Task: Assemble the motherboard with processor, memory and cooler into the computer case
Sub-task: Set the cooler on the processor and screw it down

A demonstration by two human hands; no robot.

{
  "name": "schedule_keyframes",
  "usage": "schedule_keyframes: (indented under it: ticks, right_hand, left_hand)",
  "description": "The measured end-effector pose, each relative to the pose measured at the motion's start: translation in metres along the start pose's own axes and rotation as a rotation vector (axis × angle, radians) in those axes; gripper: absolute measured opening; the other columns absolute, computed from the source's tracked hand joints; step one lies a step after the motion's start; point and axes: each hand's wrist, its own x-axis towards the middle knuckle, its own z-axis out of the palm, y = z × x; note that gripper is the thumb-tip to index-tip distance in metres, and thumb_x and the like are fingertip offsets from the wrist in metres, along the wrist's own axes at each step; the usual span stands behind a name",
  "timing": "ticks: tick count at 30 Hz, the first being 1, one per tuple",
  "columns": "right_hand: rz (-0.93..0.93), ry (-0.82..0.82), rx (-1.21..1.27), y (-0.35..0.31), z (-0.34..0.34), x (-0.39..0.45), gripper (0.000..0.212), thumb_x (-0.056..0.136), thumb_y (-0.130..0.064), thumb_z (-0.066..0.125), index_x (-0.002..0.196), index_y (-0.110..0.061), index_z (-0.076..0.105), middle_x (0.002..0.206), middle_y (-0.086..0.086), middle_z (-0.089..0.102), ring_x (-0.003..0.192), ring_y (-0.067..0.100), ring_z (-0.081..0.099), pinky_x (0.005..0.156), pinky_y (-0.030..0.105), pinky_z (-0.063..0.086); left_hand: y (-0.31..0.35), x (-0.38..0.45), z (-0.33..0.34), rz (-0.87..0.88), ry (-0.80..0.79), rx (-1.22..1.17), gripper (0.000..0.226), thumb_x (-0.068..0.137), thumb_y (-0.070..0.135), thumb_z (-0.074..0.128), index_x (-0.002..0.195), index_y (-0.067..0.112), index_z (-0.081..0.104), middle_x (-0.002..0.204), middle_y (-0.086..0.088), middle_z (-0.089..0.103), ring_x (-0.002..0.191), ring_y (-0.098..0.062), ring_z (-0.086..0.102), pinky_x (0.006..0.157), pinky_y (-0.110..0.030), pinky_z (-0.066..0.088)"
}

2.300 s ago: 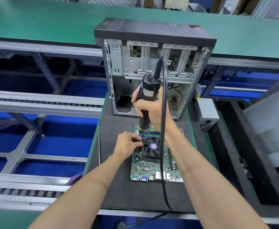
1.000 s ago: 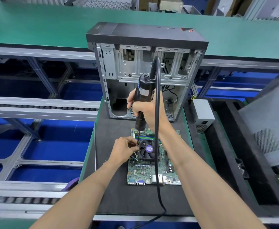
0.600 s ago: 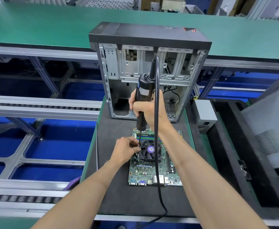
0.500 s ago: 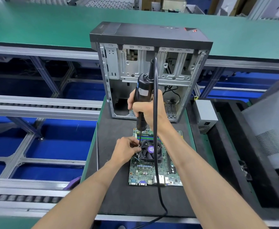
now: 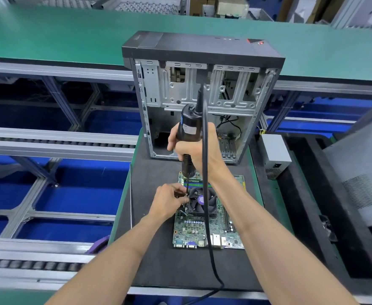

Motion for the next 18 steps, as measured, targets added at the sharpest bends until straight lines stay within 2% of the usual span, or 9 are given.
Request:
schedule_keyframes:
  ticks: [3, 6, 7, 9, 12, 15, 18]
  right_hand:
    - [-0.014, 0.061, 0.056, -0.007, -0.008, -0.006, 0.02, 0.053, 0.011, 0.052, 0.065, -0.002, 0.062, 0.062, 0.013, 0.063, 0.053, 0.025, 0.053, 0.046, 0.024, 0.039]
    - [-0.111, 0.134, 0.058, -0.02, -0.028, -0.01, 0.031, 0.049, 0.013, 0.051, 0.059, -0.014, 0.064, 0.059, 0.01, 0.062, 0.051, 0.034, 0.049, 0.045, 0.034, 0.038]
    - [-0.132, 0.155, 0.051, -0.025, -0.036, -0.011, 0.032, 0.048, 0.011, 0.052, 0.058, -0.017, 0.064, 0.058, 0.009, 0.062, 0.049, 0.036, 0.049, 0.045, 0.038, 0.037]
    - [-0.132, 0.181, 0.052, -0.03, -0.051, -0.015, 0.025, 0.05, 0.006, 0.054, 0.059, -0.015, 0.065, 0.058, 0.01, 0.06, 0.046, 0.029, 0.047, 0.044, 0.033, 0.035]
    - [-0.092, 0.21, 0.068, -0.029, -0.067, -0.029, 0.021, 0.05, 0.003, 0.055, 0.062, -0.011, 0.065, 0.055, 0.013, 0.058, 0.043, 0.024, 0.042, 0.045, 0.026, 0.034]
    - [-0.08, 0.235, 0.089, -0.023, -0.074, -0.043, 0.024, 0.051, 0.008, 0.054, 0.062, -0.009, 0.066, 0.055, 0.014, 0.058, 0.045, 0.027, 0.044, 0.045, 0.023, 0.034]
    - [-0.075, 0.25, 0.106, -0.018, -0.077, -0.052, 0.022, 0.054, 0.01, 0.054, 0.063, -0.006, 0.066, 0.055, 0.018, 0.057, 0.042, 0.023, 0.045, 0.045, 0.023, 0.034]
  left_hand:
    - [-0.001, -0.001, 0.001, 0.042, -0.018, -0.027, 0.017, 0.08, 0.005, 0.076, 0.093, 0.016, 0.073, 0.088, 0.004, 0.074, 0.084, -0.01, 0.069, 0.088, -0.031, 0.055]
    - [0.011, 0.0, 0.002, 0.159, -0.051, 0.007, 0.032, 0.082, 0.012, 0.066, 0.107, 0.031, 0.069, 0.11, 0.014, 0.069, 0.108, -0.011, 0.062, 0.099, -0.032, 0.048]
    - [0.019, 0.002, 0.003, 0.221, -0.108, 0.047, 0.035, 0.081, 0.02, 0.067, 0.112, 0.036, 0.068, 0.118, 0.018, 0.064, 0.116, -0.009, 0.057, 0.104, -0.033, 0.043]
    - [0.038, 0.009, 0.006, 0.343, -0.268, 0.161, 0.04, 0.076, 0.035, 0.067, 0.116, 0.04, 0.068, 0.128, 0.02, 0.058, 0.124, -0.007, 0.047, 0.112, -0.041, 0.033]
    - [0.061, 0.018, 0.015, 0.422, -0.519, 0.43, 0.039, 0.079, 0.039, 0.072, 0.117, 0.041, 0.069, 0.145, 0.009, 0.047, 0.133, -0.018, 0.039, 0.114, -0.051, 0.026]
    - [0.071, 0.023, 0.022, 0.382, -0.682, 0.532, 0.03, 0.086, 0.03, 0.072, 0.113, 0.04, 0.07, 0.139, 0.007, 0.045, 0.13, -0.018, 0.042, 0.112, -0.049, 0.03]
    - [0.08, 0.024, 0.026, 0.358, -0.748, 0.619, 0.02, 0.089, 0.028, 0.068, 0.104, 0.041, 0.067, 0.115, 0.018, 0.043, 0.124, -0.021, 0.046, 0.108, -0.045, 0.034]
